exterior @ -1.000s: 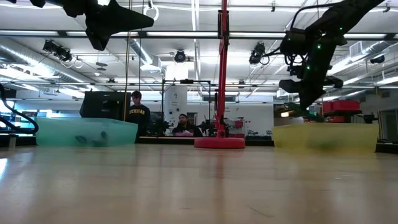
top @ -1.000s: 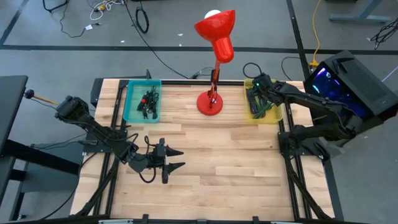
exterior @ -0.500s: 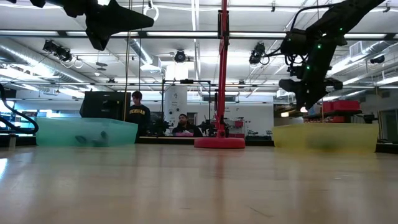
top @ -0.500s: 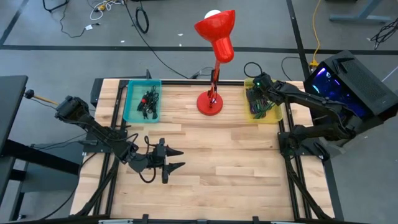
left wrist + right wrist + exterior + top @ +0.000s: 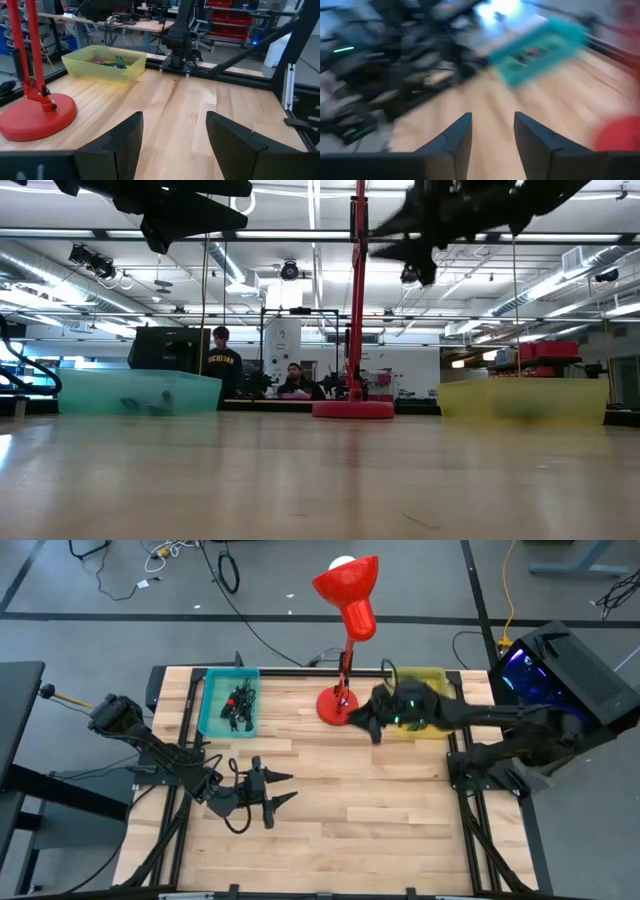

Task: Pick & Place USB Port
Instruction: Return to Home Position

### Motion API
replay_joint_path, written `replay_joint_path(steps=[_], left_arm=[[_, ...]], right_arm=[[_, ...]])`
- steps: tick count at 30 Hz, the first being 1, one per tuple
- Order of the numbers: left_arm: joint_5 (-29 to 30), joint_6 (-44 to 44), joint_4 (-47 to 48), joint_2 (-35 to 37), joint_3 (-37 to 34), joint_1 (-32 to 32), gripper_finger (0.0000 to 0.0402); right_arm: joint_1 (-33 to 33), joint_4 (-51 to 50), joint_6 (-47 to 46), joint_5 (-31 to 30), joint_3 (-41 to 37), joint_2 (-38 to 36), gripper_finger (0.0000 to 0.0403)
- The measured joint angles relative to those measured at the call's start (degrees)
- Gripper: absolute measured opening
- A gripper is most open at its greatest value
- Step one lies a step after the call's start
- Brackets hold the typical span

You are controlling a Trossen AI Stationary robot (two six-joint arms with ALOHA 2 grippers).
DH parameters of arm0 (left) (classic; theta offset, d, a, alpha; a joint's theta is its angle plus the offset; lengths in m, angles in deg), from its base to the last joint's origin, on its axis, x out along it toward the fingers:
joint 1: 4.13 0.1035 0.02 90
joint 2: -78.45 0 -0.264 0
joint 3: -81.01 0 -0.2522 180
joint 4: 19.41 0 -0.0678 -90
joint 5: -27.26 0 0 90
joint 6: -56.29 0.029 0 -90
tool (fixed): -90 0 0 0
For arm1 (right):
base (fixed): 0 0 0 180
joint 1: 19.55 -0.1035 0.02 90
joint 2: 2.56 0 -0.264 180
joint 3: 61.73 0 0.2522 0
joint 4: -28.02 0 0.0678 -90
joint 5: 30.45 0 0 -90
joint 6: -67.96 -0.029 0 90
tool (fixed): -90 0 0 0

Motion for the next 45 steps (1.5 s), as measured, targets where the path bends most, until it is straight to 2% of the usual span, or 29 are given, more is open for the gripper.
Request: replay_joint_path(steps=[3, 6, 9, 11, 13, 16, 19, 26, 45], left_arm=[[-0.07, 0.08, -0.01, 0.00, 0.00, -0.01, 0.0222], [0.10, 0.77, -0.01, 0.00, 0.00, -0.01, 0.0222], [2.17, 7.85, 0.01, 0.00, 0.00, 0.26, 0.0222], [3.89, 11.59, -0.24, 0.00, 0.00, 1.29, 0.0222], [2.35, 14.09, -1.67, 0.00, -0.02, 3.41, 0.0222], [-5.47, 17.13, -3.54, 0.00, -0.02, 7.48, 0.0222], [-10.25, 15.19, -3.79, 0.00, -0.02, 10.93, 0.0222], [-10.86, 6.94, -3.49, 0.00, -0.02, 12.95, 0.0222], [-11.23, 6.80, -3.19, 0.29, -0.02, 13.32, 0.0222]], right_arm=[[-8.56, 4.12, 3.28, -5.05, 0.00, -0.01, 0.0138], [-16.65, 2.96, 6.44, -14.88, 0.00, -0.01, 0.0127], [-23.88, 2.85, 10.69, -23.98, 0.00, 0.58, 0.0117], [-27.64, 3.97, 11.99, -26.62, 0.00, 1.61, 0.0111], [-30.35, 7.40, 13.12, -26.36, 0.00, 3.05, 0.0107], [-33.15, 13.20, 15.83, -25.66, 0.00, 5.74, 0.0103], [-33.94, 15.54, 16.47, -26.63, 0.00, 7.51, 0.0100], [-33.94, 14.47, 14.86, -26.69, 0.00, 9.39, 0.0100], [-33.11, 14.43, 14.71, -26.72, 0.00, 9.20, 0.0100]])
